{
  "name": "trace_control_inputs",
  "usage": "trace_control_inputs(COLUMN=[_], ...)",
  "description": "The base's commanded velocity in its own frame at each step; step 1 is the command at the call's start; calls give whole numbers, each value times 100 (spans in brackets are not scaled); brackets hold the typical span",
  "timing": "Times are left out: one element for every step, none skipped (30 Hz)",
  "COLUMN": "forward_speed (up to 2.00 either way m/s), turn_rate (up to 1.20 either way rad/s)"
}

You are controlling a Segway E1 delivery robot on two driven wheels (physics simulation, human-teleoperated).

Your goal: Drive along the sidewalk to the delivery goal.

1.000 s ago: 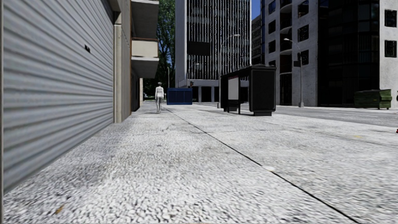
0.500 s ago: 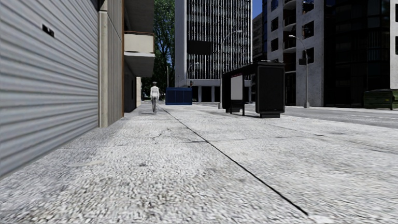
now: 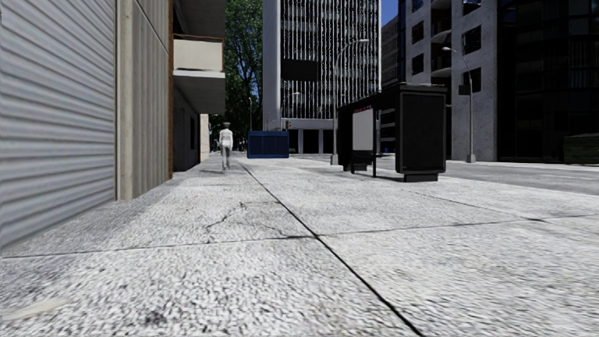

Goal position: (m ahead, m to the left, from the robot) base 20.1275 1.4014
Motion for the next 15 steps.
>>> trace_control_inputs(forward_speed=[200,200,200,200,200,200,200,200,200,200,200,200,200,200,200], turn_rate=[0,0,0,0,0,0,0,0,0,0,0,0,0,0,0])
